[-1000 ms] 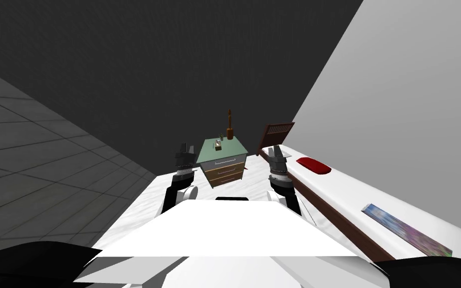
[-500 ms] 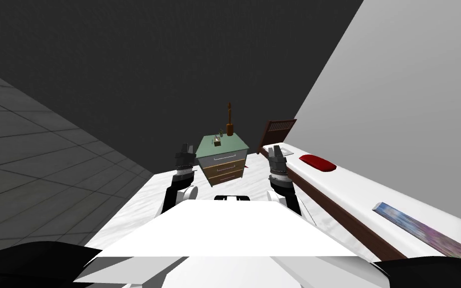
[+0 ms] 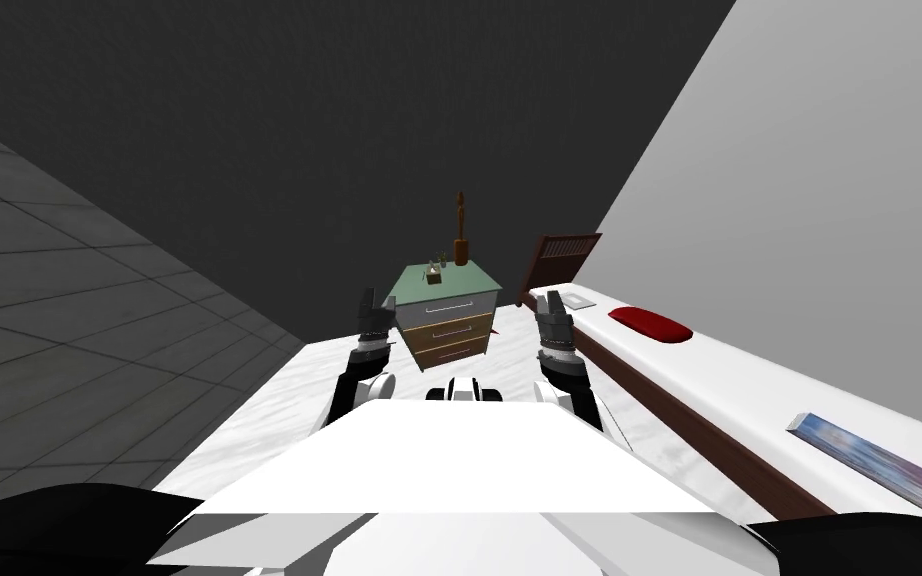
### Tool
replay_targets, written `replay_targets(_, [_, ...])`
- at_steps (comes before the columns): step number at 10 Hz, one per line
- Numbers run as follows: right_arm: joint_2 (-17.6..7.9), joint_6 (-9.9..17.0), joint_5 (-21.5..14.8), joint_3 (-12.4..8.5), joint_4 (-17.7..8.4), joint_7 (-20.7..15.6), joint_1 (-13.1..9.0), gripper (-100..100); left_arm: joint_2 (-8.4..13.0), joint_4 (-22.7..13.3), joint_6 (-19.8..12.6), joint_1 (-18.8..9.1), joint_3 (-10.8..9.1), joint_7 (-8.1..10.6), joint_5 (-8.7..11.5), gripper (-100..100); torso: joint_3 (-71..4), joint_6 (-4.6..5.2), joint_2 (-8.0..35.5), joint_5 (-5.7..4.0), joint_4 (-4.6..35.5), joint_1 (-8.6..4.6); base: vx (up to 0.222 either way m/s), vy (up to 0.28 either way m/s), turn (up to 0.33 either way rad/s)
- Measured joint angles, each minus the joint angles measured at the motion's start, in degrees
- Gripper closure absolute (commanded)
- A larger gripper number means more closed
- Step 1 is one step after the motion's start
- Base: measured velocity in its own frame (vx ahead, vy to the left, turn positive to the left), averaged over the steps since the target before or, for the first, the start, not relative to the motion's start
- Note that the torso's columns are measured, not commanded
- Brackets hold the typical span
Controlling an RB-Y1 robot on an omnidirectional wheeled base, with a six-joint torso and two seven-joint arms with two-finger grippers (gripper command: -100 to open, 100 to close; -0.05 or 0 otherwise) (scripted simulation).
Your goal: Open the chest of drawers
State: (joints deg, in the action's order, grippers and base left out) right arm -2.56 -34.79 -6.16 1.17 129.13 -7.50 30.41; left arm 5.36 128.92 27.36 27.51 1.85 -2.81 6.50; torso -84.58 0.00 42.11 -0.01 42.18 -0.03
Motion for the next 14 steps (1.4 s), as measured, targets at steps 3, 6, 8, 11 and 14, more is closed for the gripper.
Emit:
replay_targets(3, [0.0,0.0,0.0,0.0,0.0,0.0,0.0,0,2.01,-4.41,3.54,-0.95,0.78,0.02,0.04,-100,0.0,0.0,0.16,0.0,0.1,0.01,0.068,-0.031,0.063])
replay_targets(6, [0.0,0.0,0.0,0.0,0.0,0.0,0.0,0,2.98,-10.07,8.19,-1.98,1.7,0.06,0.07,-100,0.02,0.0,0.19,0.0,0.11,0.0,0.067,-0.043,0.084])
replay_targets(8, [0.0,0.0,0.0,0.0,0.0,0.0,0.0,0,3.5,-13.66,11.57,-2.78,2.13,0.23,0.25,-100,-0.01,0.01,0.14,0.0,0.09,0.02,0.077,-0.041,0.088])
replay_targets(11, [0.0,0.0,0.0,0.0,0.0,0.0,-0.01,0,3.76,-18.3,15.26,-3.92,2.81,0.31,0.34,-100,0.06,0.0,0.25,0.02,0.13,0.07,0.053,-0.029,0.058])
replay_targets(14, [0.0,0.0,0.0,0.0,0.0,0.0,0.0,0,3.78,-22.86,19.36,-4.49,3.78,0.22,0.28,-100,0.0,0.0,0.15,0.01,0.1,0.04,0.059,-0.038,0.069])
